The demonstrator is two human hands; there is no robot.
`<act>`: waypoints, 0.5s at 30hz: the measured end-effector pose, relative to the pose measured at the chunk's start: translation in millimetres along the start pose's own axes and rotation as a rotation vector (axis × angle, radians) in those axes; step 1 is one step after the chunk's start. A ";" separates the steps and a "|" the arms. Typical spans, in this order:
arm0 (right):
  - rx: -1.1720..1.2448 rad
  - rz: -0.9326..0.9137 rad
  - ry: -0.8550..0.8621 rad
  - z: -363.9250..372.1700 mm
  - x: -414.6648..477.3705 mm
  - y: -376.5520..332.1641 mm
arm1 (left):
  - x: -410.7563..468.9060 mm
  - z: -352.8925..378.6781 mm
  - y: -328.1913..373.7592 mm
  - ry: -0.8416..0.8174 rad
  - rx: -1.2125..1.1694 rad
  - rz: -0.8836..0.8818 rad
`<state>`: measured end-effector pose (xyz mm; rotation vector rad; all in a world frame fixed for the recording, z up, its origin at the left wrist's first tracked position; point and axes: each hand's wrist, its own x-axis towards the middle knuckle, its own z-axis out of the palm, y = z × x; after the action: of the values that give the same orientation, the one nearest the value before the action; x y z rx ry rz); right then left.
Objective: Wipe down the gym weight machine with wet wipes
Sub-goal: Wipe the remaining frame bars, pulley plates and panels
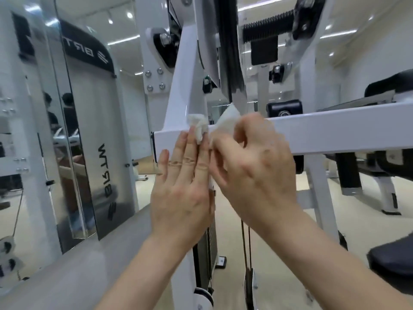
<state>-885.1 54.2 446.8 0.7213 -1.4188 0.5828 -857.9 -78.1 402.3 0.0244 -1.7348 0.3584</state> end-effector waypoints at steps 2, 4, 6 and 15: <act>0.028 -0.008 0.046 -2.2 -8.6 9.4 | 3.4 0.0 8.8 -0.036 0.024 0.033; 0.005 -0.072 0.008 6.2 -20.1 3.9 | -0.7 0.1 1.6 -0.066 0.042 0.000; -0.055 -0.139 -0.100 19.8 -31.4 -10.6 | -9.9 -4.0 -13.8 -0.102 0.021 -0.147; -0.296 -0.049 -0.236 -23.3 -43.8 36.9 | 5.9 -12.7 48.6 -0.129 -0.010 0.063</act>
<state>-900.5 98.7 406.6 0.5980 -1.6578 0.2456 -857.3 -27.7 399.0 -0.0144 -1.8679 0.4017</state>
